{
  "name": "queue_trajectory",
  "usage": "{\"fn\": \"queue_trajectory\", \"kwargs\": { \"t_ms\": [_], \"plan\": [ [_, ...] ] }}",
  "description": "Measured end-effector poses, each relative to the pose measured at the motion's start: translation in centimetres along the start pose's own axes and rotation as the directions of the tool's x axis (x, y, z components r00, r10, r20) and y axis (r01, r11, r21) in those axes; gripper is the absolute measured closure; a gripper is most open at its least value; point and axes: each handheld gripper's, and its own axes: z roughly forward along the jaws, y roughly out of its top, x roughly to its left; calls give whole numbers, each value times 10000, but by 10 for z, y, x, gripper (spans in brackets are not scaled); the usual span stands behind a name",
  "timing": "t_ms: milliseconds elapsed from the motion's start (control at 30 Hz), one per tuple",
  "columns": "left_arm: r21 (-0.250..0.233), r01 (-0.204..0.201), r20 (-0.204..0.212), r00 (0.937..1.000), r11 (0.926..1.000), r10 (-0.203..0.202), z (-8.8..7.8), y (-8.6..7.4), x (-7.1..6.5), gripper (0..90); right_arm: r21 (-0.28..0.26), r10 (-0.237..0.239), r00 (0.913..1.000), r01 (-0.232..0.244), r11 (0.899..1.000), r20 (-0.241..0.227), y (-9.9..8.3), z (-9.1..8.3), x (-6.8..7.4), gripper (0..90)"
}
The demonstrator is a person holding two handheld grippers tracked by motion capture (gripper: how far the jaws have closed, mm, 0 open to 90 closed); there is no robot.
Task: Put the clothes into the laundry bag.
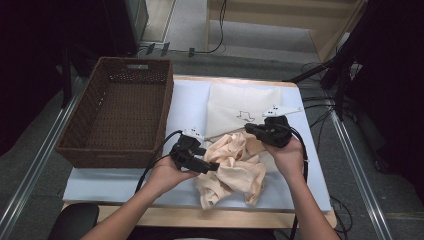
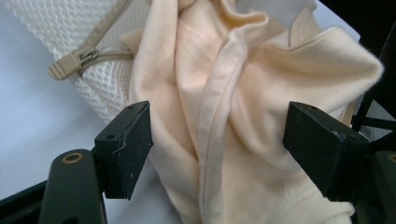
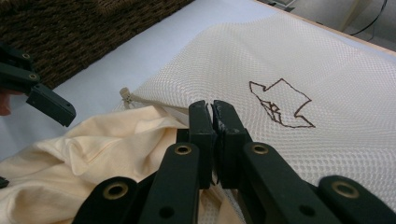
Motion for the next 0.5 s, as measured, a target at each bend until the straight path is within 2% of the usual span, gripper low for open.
{"fn": "queue_trajectory", "kwargs": {
  "t_ms": [167,267,300,400,500],
  "plan": [
    [-39,167,141,9998,9999,-166,5,-8,7,236,17,0,10000,0,10000,-16,0,0,1,888],
    [180,249,180,9995,9995,-253,6,-8,11,242,21,-43,10000,43,10000,0,0,0,1,888],
    [185,43,-140,9999,9998,-41,3,-9,10,247,14,-62,10000,62,10000,2,-1,0,1,888],
    [186,-66,-341,9994,9998,73,1,-8,11,269,16,-58,10000,58,10000,4,-1,0,1,888],
    [202,225,-151,9996,9995,-222,2,-10,18,297,28,-84,10000,84,10000,14,-1,0,1,887]
  ]
}}
